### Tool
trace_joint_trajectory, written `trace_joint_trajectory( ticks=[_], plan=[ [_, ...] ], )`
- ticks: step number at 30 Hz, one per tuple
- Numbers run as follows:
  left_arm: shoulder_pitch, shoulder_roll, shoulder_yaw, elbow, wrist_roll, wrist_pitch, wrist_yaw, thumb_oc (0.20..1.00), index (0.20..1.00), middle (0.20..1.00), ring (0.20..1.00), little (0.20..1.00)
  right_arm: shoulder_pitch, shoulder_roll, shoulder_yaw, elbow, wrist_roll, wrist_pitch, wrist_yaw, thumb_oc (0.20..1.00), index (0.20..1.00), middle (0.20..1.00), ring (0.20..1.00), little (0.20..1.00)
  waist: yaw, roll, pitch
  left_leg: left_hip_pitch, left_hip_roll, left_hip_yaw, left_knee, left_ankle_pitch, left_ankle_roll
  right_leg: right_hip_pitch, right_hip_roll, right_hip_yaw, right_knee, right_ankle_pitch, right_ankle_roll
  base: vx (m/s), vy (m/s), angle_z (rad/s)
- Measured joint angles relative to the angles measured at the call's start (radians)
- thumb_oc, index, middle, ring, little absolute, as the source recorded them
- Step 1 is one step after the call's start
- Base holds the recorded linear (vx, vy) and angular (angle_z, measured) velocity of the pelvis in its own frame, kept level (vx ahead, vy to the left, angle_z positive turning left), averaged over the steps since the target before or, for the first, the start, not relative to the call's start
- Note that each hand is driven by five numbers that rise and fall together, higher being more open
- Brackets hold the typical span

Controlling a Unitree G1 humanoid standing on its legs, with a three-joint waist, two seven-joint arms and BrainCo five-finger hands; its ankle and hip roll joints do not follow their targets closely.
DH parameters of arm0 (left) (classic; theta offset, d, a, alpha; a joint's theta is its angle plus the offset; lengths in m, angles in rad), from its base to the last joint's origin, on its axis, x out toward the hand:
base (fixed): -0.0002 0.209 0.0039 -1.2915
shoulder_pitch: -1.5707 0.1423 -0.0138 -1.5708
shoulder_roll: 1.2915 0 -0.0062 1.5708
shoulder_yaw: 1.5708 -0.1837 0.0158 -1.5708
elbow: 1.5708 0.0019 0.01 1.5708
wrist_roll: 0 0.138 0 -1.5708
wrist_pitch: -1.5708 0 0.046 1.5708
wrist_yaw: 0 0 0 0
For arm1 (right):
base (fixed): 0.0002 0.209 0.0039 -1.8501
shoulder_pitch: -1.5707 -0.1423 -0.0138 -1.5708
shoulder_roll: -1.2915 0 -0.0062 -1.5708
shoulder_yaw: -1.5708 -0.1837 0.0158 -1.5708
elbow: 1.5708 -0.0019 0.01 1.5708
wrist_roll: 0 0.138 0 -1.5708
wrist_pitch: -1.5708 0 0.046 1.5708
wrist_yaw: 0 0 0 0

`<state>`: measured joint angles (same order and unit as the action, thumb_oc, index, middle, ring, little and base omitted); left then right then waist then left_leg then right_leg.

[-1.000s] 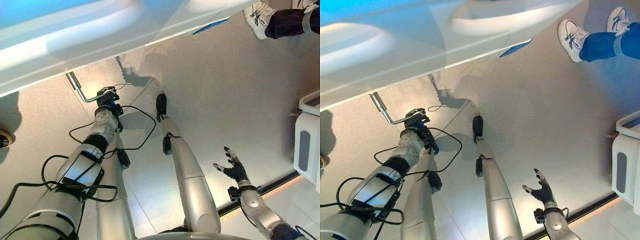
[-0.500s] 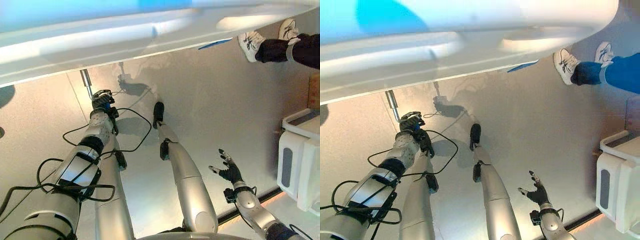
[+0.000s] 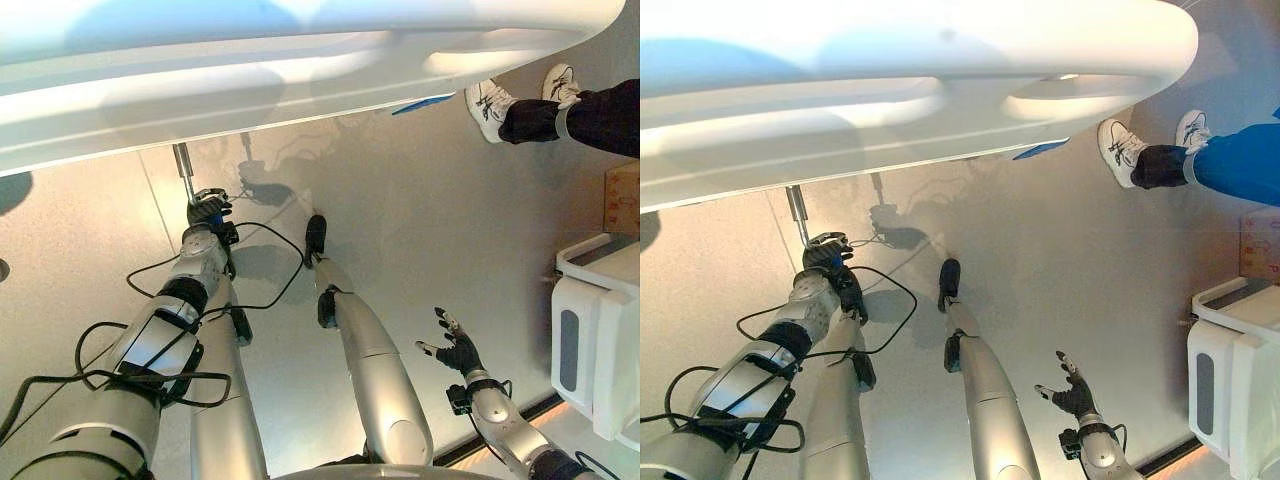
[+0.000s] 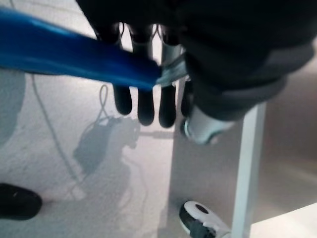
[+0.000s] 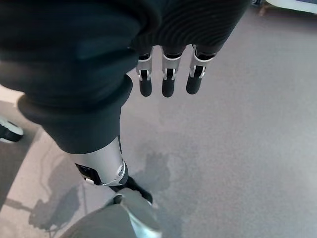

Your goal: Raise the hospital bed

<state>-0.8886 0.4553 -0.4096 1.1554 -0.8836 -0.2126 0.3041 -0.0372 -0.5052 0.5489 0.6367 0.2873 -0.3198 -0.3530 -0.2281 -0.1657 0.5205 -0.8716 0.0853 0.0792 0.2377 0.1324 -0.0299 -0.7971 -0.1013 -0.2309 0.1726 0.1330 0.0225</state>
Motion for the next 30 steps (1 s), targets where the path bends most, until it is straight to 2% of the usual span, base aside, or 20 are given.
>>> trace_joint_trajectory(
  ticks=[15,19,23,27,30],
  plan=[
    [0.015,0.006,0.000,0.008,0.007,0.000,-0.001,1.000,1.000,1.000,1.000,1.000,0.000,0.024,-0.001,0.008,0.000,0.000,0.008,1.000,1.000,1.000,1.000,1.000,0.003,-0.006,-0.004,0.035,-0.005,0.005,-0.001,-0.005,0.002,0.031,-0.001,0.015,-0.006,0.005,0.004,0.00,0.002,-0.01],
    [0.014,0.034,0.003,0.007,0.007,-0.011,-0.001,1.000,1.000,1.000,1.000,1.000,0.000,0.024,-0.001,0.024,0.000,0.001,0.008,1.000,1.000,1.000,1.000,1.000,0.022,-0.006,-0.004,0.057,-0.003,0.022,-0.002,-0.007,0.004,0.043,-0.001,0.028,-0.007,0.006,0.006,0.00,0.003,-0.08],
    [0.022,0.055,0.003,0.009,0.020,-0.012,-0.002,1.000,1.000,1.000,1.000,1.000,0.000,0.027,-0.003,0.040,0.000,0.003,0.009,1.000,1.000,1.000,1.000,1.000,0.024,-0.006,-0.004,0.071,-0.003,0.027,-0.003,-0.009,0.005,0.054,-0.002,0.030,-0.008,0.007,0.007,0.00,-0.001,-0.04],
    [0.071,0.055,0.003,0.009,0.079,-0.010,-0.004,1.000,1.000,1.000,1.000,1.000,0.000,0.052,-0.014,0.077,0.000,0.012,0.017,1.000,1.000,1.000,1.000,1.000,0.027,-0.006,-0.004,0.136,-0.009,0.032,-0.015,-0.016,0.007,0.117,-0.006,0.033,-0.020,0.006,0.008,0.00,0.000,0.00],
    [0.123,0.050,0.007,0.005,0.126,-0.008,-0.015,1.000,1.000,1.000,1.000,1.000,0.001,0.087,-0.029,0.126,-0.001,0.023,0.020,1.000,1.000,1.000,1.000,1.000,0.052,-0.006,-0.004,0.194,-0.011,0.050,-0.033,-0.019,0.007,0.156,-0.008,0.052,-0.021,0.000,0.012,0.02,0.006,-0.08]
  ],
)
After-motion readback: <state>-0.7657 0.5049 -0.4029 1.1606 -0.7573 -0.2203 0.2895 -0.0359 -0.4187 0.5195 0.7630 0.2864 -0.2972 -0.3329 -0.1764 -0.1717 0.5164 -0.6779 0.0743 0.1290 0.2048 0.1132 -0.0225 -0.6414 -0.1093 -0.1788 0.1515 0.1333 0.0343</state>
